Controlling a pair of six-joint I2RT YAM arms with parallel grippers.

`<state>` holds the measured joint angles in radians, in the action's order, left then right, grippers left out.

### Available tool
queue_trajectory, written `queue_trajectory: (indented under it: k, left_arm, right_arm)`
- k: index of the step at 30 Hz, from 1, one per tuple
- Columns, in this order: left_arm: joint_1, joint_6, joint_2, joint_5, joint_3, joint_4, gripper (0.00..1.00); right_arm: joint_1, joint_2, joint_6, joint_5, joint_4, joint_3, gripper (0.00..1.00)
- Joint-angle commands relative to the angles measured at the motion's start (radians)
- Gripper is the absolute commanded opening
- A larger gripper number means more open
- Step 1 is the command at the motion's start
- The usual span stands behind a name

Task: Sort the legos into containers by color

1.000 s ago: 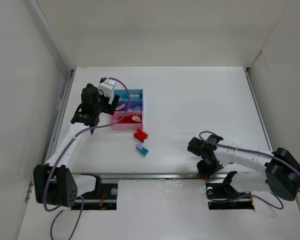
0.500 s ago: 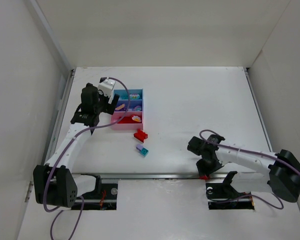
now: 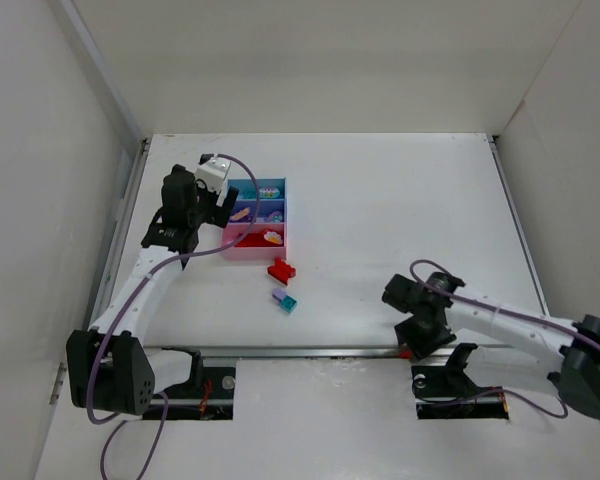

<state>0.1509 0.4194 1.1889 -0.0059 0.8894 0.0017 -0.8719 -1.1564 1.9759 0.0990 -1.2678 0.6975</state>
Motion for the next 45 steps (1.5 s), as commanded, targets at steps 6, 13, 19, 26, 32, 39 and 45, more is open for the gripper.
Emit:
queue_trajectory:
  k: [6,13,19,26,32,39,45]
  left_arm:
    - [0.013,-0.004,-0.032,-0.008,-0.023,0.035,1.00]
    - [0.045,-0.004,-0.032,-0.035,0.011,0.005,1.00]
    - [0.058,0.005,-0.032,-0.069,0.033,-0.019,1.00]
    - [0.058,-0.016,-0.041,-0.078,0.023,-0.028,1.00]
    - [0.058,-0.025,-0.051,-0.078,0.023,-0.028,1.00]
    - [0.058,-0.044,-0.051,-0.078,0.023,-0.037,1.00]
    - [0.058,-0.063,-0.051,-0.078,0.023,-0.037,1.00]
  right_arm:
    - [-0.018,0.118,0.343,-0.107,-0.042,-0.078,0.50]
    - [-0.018,0.067,0.578,-0.125,-0.044,-0.067,0.65]
    - [-0.029,0.008,0.704,-0.122,-0.033,-0.047,0.71]
    - [-0.038,-0.124,0.670,-0.113,-0.022,-0.024,0.18]
    - [-0.056,-0.135,0.681,-0.113,-0.033,-0.012,0.34]
    - [-0.056,-0.048,0.722,-0.120,-0.013,-0.043,0.46]
    - [-0.075,-0.045,0.667,-0.078,-0.004,-0.043,0.62]
